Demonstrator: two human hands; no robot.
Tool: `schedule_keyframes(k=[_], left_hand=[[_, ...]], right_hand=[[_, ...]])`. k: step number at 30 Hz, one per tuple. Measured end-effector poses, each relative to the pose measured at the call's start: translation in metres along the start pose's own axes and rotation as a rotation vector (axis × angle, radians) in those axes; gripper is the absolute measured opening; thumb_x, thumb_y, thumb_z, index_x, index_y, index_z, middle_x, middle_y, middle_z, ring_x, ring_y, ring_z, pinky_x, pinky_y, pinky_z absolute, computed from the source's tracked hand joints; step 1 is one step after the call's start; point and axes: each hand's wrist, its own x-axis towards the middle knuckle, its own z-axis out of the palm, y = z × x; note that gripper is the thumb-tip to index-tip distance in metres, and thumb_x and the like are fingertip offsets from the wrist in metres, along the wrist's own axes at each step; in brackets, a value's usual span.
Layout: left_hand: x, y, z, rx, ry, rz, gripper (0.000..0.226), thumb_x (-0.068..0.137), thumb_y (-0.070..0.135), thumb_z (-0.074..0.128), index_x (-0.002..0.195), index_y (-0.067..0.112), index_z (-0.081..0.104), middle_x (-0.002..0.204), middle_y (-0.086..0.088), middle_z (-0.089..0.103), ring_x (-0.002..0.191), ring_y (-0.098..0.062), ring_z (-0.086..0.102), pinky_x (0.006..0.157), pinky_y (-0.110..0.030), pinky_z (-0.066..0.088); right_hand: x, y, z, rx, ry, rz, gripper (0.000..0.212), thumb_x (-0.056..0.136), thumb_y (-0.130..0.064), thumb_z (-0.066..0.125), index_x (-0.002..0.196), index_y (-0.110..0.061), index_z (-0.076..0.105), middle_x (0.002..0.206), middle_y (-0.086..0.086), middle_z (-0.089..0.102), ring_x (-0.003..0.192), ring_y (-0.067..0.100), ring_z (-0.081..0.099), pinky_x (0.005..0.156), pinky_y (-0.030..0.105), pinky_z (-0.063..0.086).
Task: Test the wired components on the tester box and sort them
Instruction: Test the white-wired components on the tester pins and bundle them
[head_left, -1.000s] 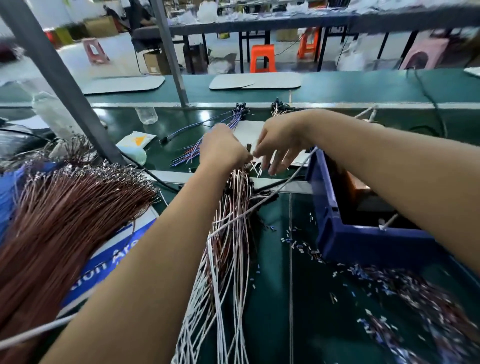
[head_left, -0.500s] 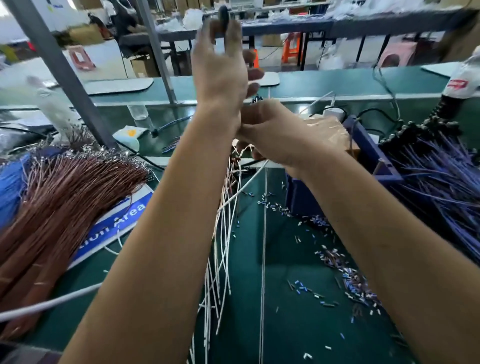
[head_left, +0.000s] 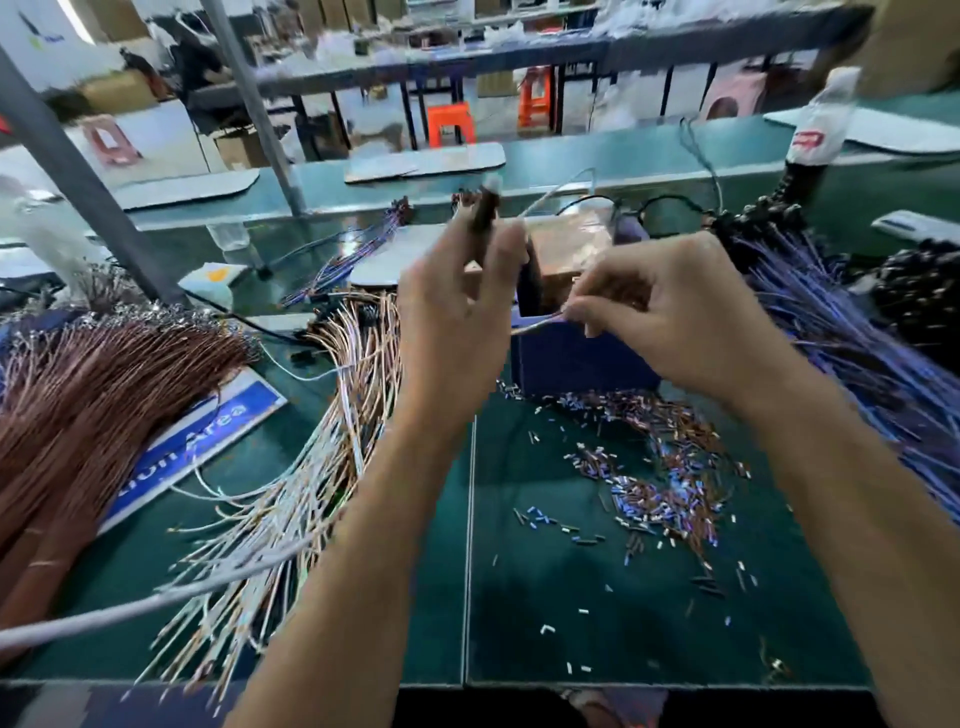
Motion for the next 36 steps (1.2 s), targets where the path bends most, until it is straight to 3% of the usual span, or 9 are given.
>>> schedule_keyframes(k=[1,3,6,10,12,20,26,31,36], left_hand=[[-0.026,-0.006,0.012,-0.027,-0.075,0.049,0.018,0.099,0.040,0.061,0.090,0.025,0.065,0.078,0.010,0.063,0.063,-0.007,0.056,0.056,-0.027,0.043],[-0.055,-0.021,0.040,0.202,-0.198,0.129,0.019,0.092,0.022,0.074,0.102,0.008,0.066,0.096,-0.003,0.062,0.080,-0.019,0.058,0.069,-0.036,0.049],[-0.059,-0.035,0.063,0.286,-0.328,0.094,0.025,0.087,0.009,0.076,0.110,0.006,0.066,0.106,-0.008,0.065,0.094,-0.030,0.062,0.078,-0.046,0.053],[-0.076,-0.047,0.075,0.287,-0.368,0.112,0.006,0.094,0.013,0.072,0.093,0.008,0.068,0.080,-0.006,0.072,0.073,-0.032,0.066,0.063,-0.043,0.050],[-0.078,-0.055,0.075,0.244,-0.334,0.068,0.014,0.095,0.014,0.073,0.083,0.008,0.068,0.069,-0.004,0.067,0.062,-0.027,0.061,0.057,-0.042,0.048],[-0.087,-0.067,0.080,0.019,-0.324,-0.112,0.022,0.098,0.022,0.068,0.080,0.011,0.065,0.064,0.000,0.059,0.059,-0.022,0.056,0.055,-0.042,0.047],[-0.089,-0.069,0.080,-0.008,-0.304,-0.204,0.018,0.096,0.023,0.068,0.080,0.017,0.063,0.063,0.002,0.059,0.058,-0.023,0.058,0.056,-0.043,0.050],[-0.092,-0.066,0.079,-0.065,-0.340,-0.231,0.018,0.096,0.022,0.067,0.084,0.009,0.065,0.065,-0.008,0.060,0.061,-0.031,0.057,0.057,-0.044,0.049],[-0.090,-0.065,0.077,-0.113,-0.327,-0.251,0.013,0.095,0.014,0.071,0.083,0.011,0.068,0.063,-0.001,0.060,0.057,-0.015,0.053,0.056,-0.029,0.044]], right_hand=[[-0.008,0.012,0.002,-0.033,-0.001,0.003,0.009,0.089,-0.020,0.081,0.084,-0.013,0.080,0.071,-0.006,0.074,0.066,0.006,0.067,0.072,0.028,0.054],[-0.023,0.033,0.008,-0.057,-0.018,0.030,0.007,0.089,-0.019,0.081,0.088,-0.011,0.081,0.077,-0.003,0.076,0.070,0.009,0.068,0.073,0.032,0.054],[-0.042,0.054,0.019,-0.057,-0.016,0.043,0.007,0.090,-0.017,0.080,0.094,-0.011,0.080,0.083,-0.001,0.077,0.075,0.012,0.067,0.071,0.033,0.052],[-0.065,0.072,0.032,0.013,0.057,0.086,0.004,0.092,-0.015,0.078,0.094,-0.012,0.080,0.085,-0.006,0.077,0.078,0.006,0.070,0.074,0.028,0.053],[-0.073,0.078,0.038,0.060,0.064,0.146,0.005,0.093,-0.020,0.077,0.093,-0.015,0.080,0.084,-0.009,0.076,0.078,0.003,0.070,0.075,0.030,0.055],[-0.070,0.080,0.043,0.058,0.138,0.068,0.010,0.091,-0.020,0.080,0.090,-0.010,0.081,0.086,-0.004,0.071,0.082,0.010,0.067,0.076,0.029,0.054],[-0.073,0.087,0.033,0.018,0.424,0.154,0.013,0.098,-0.015,0.073,0.090,-0.005,0.075,0.087,0.002,0.068,0.082,0.017,0.063,0.075,0.033,0.053],[-0.074,0.084,0.048,-0.025,0.096,0.067,0.020,0.096,-0.034,0.073,0.090,-0.017,0.080,0.090,-0.009,0.072,0.092,0.018,0.058,0.085,0.046,0.049],[-0.073,0.084,0.047,0.095,0.124,0.060,0.024,0.095,-0.038,0.071,0.085,-0.018,0.081,0.085,-0.013,0.073,0.086,0.010,0.061,0.081,0.034,0.048]])
